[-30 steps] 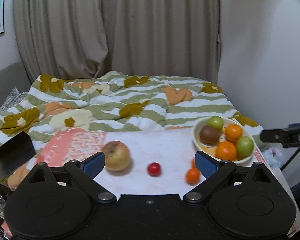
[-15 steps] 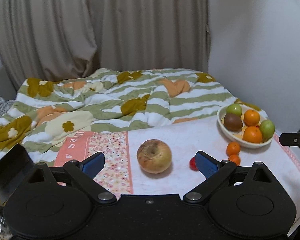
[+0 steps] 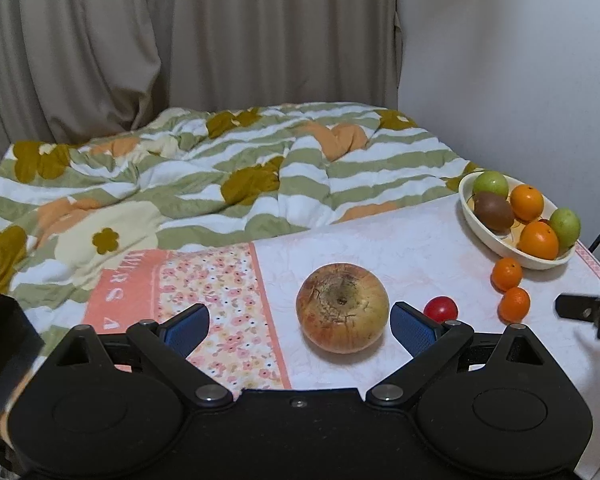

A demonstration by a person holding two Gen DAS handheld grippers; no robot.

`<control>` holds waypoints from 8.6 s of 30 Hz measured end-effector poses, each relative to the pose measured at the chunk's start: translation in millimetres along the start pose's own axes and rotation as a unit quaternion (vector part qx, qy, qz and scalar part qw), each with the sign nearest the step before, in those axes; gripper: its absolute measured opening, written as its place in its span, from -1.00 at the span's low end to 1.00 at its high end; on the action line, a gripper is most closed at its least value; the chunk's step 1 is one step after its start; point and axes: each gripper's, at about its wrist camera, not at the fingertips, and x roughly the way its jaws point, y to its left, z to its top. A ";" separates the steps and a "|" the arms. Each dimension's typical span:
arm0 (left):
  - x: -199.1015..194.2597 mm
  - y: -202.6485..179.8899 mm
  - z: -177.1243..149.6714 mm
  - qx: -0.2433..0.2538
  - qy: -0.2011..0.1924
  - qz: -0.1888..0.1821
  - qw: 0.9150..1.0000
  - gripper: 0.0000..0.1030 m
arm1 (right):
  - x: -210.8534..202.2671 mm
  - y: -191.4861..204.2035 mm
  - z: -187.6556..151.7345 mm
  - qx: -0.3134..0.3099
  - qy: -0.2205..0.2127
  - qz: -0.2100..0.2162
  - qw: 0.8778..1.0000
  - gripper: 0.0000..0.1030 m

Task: Organize fruits
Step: 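Withdraw both tools from the bowl toward the big apple and mandarins, then grasp the big brown apple with the left tool while the right tool grasps a mandarin, then carry the big apple and mandarin to the white bowl and release them, then withdraw both tools toward the red tomato and last mandarin, then grasp the red tomato with the left tool while the right tool grasps the mandarin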

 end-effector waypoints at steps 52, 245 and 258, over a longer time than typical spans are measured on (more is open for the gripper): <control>48.6 -12.3 -0.6 -0.021 0.074 -0.050 0.996 0.53 | 57.9 16.6 7.1 -0.027 0.039 0.004 0.999 -0.03; 96.7 -99.0 -1.9 0.096 0.085 -0.122 0.984 -0.28 | 83.8 -33.2 23.5 0.055 0.051 0.022 0.997 0.98; 94.9 -86.4 -2.8 0.079 0.090 -0.107 0.987 -0.29 | 105.4 -15.6 30.0 0.018 0.055 0.023 0.998 0.43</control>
